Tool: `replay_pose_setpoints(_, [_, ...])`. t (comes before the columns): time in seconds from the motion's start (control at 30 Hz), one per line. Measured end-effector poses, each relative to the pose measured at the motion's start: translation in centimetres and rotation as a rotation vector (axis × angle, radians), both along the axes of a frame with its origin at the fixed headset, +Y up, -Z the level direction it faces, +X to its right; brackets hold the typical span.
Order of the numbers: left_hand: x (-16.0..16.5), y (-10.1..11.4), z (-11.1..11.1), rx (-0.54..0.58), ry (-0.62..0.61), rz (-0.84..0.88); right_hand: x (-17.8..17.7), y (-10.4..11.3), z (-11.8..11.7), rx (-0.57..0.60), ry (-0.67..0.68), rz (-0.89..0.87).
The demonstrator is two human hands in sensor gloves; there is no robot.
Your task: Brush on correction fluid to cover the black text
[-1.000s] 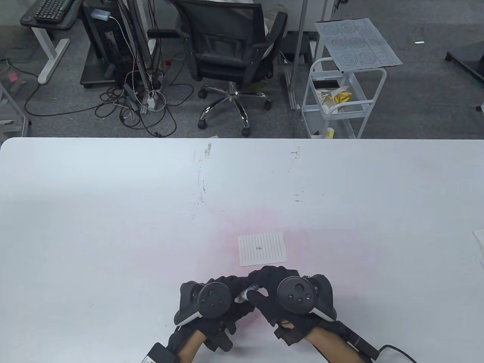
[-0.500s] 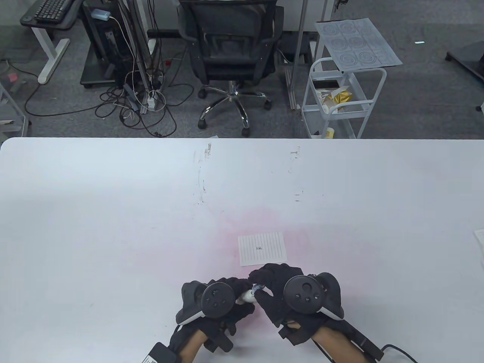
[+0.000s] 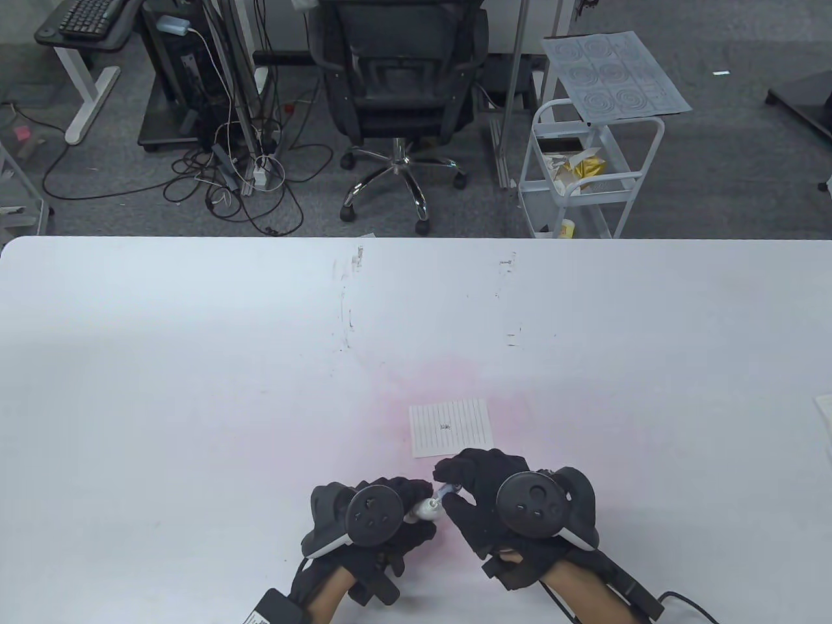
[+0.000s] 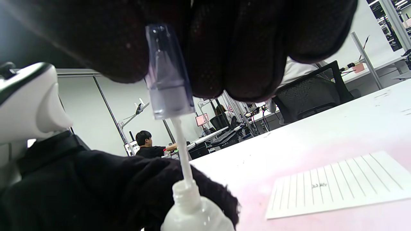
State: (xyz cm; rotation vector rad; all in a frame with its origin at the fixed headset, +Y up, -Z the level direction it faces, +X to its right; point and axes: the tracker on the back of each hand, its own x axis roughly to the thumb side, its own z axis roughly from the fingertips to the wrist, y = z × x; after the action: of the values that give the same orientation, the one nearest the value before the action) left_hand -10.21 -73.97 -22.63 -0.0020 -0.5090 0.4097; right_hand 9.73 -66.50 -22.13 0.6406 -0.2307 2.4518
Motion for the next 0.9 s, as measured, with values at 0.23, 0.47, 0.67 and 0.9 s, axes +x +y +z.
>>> replay_pose_setpoints(0.23, [0.0, 0.0, 0.0, -0.005, -0.001, -0.009, 0.4, 0.4, 0.0, 0.008, -0.007, -0.012])
replay_pose_setpoints(0.47, [0.0, -0.1, 0.0, -0.008, -0.001, -0.021, 0.9, 0.9, 0.1, 0.015, -0.005, -0.05])
replay_pose_setpoints(0.67, [0.4, -0.4, 0.0, -0.008, -0.001, -0.051, 1.5, 1.3, -0.1, 0.019, -0.019, -0.071])
replay_pose_setpoints(0.9, [0.9, -0.5, 0.1, -0.012, 0.003, -0.094, 1.9, 1.1, -0.4, 0.012, -0.039, -0.073])
